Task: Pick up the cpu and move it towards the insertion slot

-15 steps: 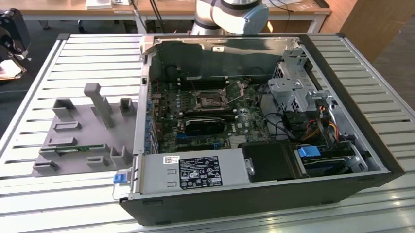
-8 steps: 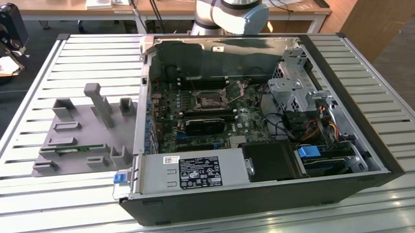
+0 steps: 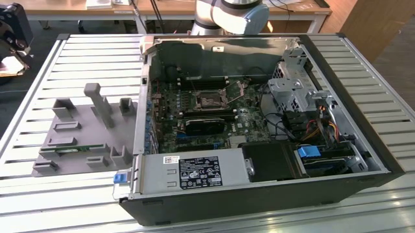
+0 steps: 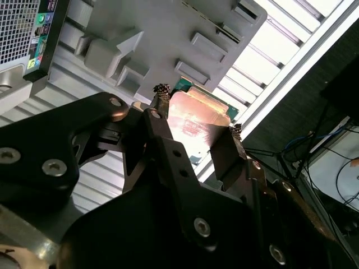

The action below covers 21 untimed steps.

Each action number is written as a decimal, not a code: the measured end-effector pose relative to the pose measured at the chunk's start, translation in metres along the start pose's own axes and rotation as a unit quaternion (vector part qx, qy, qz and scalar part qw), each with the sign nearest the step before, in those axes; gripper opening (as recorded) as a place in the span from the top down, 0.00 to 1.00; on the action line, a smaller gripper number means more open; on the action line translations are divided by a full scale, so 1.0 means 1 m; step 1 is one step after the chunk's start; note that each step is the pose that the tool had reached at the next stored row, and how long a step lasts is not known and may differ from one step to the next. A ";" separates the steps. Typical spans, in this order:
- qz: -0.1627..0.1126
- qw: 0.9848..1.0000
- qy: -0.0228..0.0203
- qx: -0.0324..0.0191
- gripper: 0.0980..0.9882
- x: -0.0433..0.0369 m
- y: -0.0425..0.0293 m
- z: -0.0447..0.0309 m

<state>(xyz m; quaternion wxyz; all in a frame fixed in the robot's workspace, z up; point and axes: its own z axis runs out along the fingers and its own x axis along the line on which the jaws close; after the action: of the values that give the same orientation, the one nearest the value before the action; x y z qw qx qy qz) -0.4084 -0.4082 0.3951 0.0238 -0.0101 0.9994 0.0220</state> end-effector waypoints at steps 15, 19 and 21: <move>0.000 1.000 0.000 0.000 0.50 -0.0307 -0.0007 0.0015; 0.000 1.000 0.000 0.000 0.50 -0.0377 -0.0008 0.0018; 0.000 1.000 0.000 0.000 0.50 -0.0413 -0.0009 0.0019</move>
<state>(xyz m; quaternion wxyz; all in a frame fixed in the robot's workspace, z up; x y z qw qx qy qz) -0.3670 -0.4082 0.3951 0.0238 -0.0101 0.9994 0.0220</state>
